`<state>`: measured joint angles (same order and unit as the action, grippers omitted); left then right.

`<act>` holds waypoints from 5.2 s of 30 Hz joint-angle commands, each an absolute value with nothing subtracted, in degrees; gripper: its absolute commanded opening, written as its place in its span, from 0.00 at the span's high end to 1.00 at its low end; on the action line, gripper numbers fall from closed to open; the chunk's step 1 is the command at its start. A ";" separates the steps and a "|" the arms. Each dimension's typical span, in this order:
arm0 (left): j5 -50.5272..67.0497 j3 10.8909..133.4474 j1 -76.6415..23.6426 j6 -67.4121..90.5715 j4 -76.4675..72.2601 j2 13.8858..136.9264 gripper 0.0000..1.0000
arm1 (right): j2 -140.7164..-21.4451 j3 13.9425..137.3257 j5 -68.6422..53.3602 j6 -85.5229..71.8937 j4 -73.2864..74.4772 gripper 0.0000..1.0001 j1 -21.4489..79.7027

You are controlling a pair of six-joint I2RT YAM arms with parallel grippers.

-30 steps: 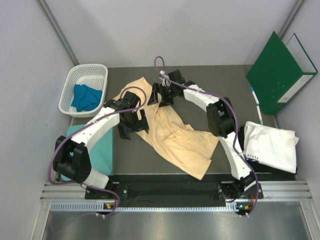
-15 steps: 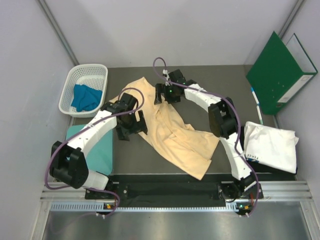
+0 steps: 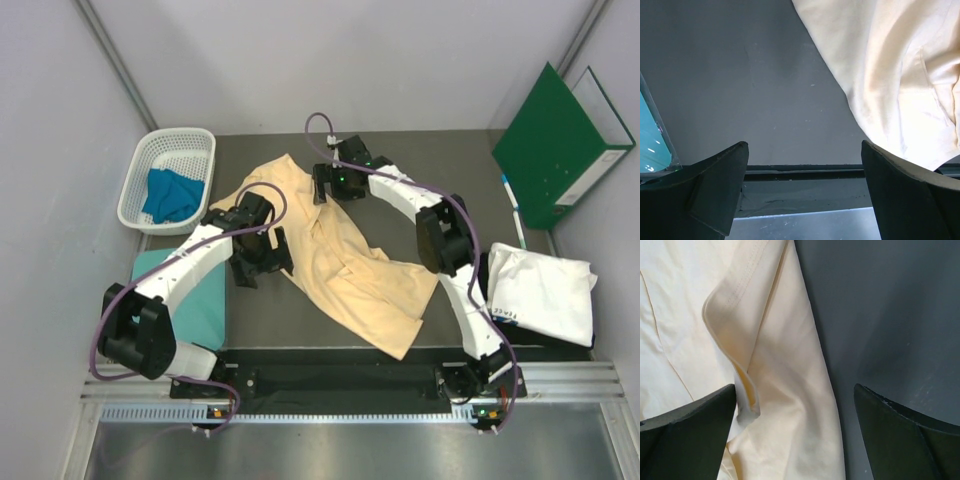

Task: Fold and stack the t-shirts
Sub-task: Rotate the tshirt 90 degrees, then grab the bottom of the folded rectangular tshirt with both arms

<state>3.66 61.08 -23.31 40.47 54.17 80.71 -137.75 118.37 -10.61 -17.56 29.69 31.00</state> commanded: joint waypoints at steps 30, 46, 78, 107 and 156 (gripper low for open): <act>17.93 53.70 -26.97 48.16 33.86 80.67 0.01 | -143.53 127.80 1.67 -17.67 29.71 1.00 16.53; 28.39 67.94 -43.77 55.81 20.92 114.34 0.04 | -128.16 109.01 8.51 -17.31 30.59 0.34 9.41; 8.10 73.62 -36.57 26.90 59.59 95.73 0.01 | -112.66 88.05 -12.04 -17.49 31.99 0.00 7.12; 26.88 126.03 -9.58 41.48 27.52 144.66 0.01 | -91.51 63.31 -35.15 -17.67 55.89 0.26 8.09; 40.50 134.91 -1.85 64.86 0.53 161.20 0.85 | -98.53 56.24 -16.53 -22.76 57.73 0.72 34.19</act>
